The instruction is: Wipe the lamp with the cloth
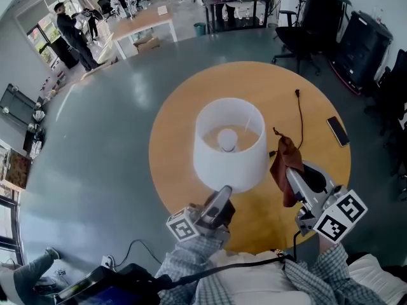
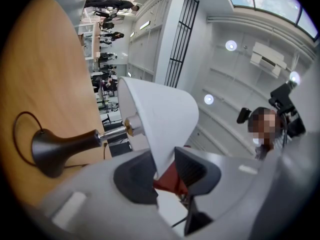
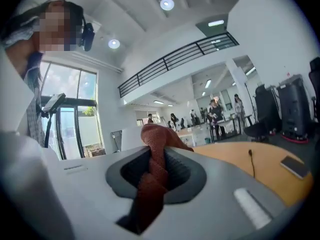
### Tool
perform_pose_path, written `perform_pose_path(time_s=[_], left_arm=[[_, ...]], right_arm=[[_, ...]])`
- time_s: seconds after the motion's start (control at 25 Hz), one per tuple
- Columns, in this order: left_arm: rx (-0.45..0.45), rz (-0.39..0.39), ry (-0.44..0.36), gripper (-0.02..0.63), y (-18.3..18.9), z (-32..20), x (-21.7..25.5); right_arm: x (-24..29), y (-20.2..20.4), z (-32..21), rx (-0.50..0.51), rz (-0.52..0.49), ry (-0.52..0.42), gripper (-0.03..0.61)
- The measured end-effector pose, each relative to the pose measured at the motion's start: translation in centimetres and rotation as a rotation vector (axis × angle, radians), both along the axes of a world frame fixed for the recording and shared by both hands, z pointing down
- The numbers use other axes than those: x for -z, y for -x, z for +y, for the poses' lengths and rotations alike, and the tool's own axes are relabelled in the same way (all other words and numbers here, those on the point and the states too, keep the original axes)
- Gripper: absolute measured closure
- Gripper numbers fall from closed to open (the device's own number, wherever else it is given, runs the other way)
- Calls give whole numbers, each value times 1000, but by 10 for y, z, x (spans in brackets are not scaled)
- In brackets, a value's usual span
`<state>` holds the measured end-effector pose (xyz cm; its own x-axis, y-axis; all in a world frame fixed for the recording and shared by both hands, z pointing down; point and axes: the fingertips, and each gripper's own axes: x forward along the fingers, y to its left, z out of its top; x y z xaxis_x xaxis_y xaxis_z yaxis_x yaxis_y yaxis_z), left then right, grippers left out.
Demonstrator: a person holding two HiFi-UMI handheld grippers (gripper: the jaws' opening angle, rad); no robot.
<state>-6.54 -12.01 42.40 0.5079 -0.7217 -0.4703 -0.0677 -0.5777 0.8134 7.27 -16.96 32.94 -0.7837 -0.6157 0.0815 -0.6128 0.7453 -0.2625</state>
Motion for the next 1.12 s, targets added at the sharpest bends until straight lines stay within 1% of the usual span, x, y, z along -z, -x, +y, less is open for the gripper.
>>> perform_pose_path(time_s=[0.12,0.24,0.32,0.4,0.52,0.64,0.72,0.8,0.88,0.96,1.04,1.12], left_arm=[[0,-2,0,506,1,-1,0],[2,-2,-2,506,2,-2,0],[1,-3,0,506,0,-2,-1],[0,-3,1,506,-1,-2,-3],[-1,-2,2,506,0,-2,-4],[-3,0,3,506,-1,-2,-4],[-4,-1,4,506,-1,-2,-4],[-7,0,3,506,-1,-2,-4],[-9,2,1,506,-1,-3,-3],[-12,4,-1,506,-2,-2,-3],[-13,5,0,506,-3,-1,-3],[-15,6,1,506,-4,0,-4]], right_arm=[[40,25,-1,24,-8,-127,515],[48,56,2,86,9,-183,515],[39,67,2,106,18,-174,515],[26,68,-1,95,15,-143,515],[4,59,-9,59,25,-86,515],[-25,43,-19,31,56,-14,515],[-43,38,-23,24,69,38,515],[-53,35,-27,24,66,69,515],[-51,34,-31,25,50,70,515],[-40,33,-38,36,31,49,515],[-24,35,-48,72,26,11,515],[-4,39,-59,130,30,-37,515]])
